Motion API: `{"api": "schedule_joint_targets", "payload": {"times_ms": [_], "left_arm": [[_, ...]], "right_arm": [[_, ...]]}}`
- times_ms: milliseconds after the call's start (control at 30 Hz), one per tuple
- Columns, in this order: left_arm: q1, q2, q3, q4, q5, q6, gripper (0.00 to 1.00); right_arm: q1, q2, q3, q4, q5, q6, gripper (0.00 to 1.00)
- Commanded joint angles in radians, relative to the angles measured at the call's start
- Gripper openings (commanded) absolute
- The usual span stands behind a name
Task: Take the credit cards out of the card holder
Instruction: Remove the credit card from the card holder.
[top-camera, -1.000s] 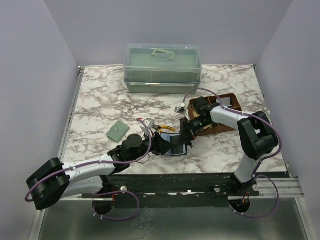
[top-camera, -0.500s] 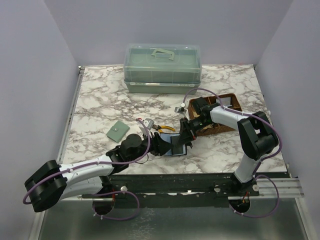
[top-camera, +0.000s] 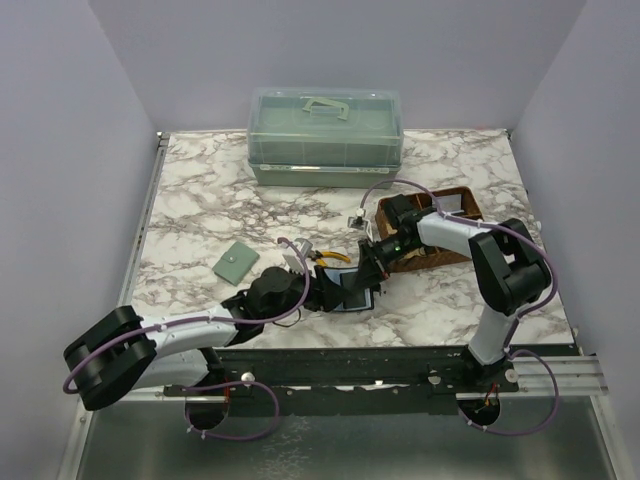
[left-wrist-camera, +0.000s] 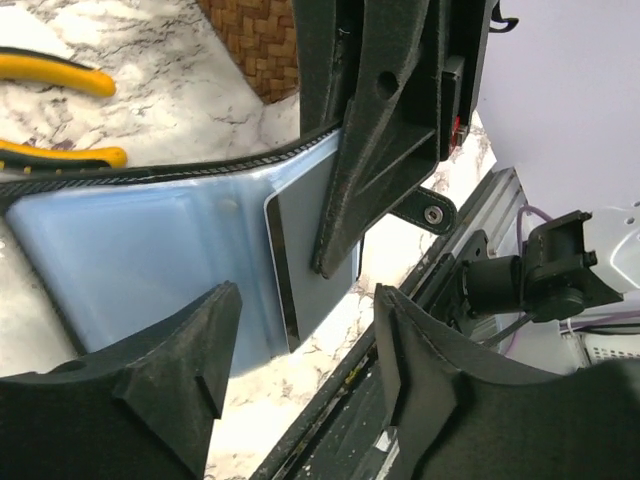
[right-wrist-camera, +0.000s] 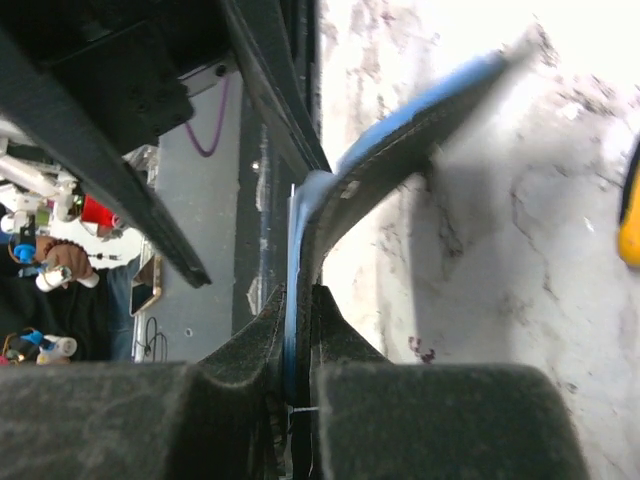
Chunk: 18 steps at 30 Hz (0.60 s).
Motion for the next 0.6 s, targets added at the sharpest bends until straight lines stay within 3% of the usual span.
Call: {"api": "schedule_joint_targets", "payload": {"times_ms": [0, 233, 467, 567], "left_arm": [[0.025, 0.049, -0.069, 0.167, 0.011, -0.049, 0.64], [0.055, 0.158, -0.087, 0.277, 0.071, -0.074, 0.69], [0.061, 0.230, -0.085, 0.384, 0.127, -0.105, 0.68], [0.061, 0.265, -0.083, 0.398, 0.123, -0.113, 0.68]], "right_arm": [[0.006, 0.071, 0.012, 0.034, 0.126, 0.077, 0.10], [0.006, 0.132, 0.028, 0.031, 0.186, 0.108, 0.22], [0.006, 0.174, 0.043, 0.024, 0.217, 0.118, 0.23], [0.006, 0.177, 0.046, 0.021, 0.220, 0.117, 0.31]]}}
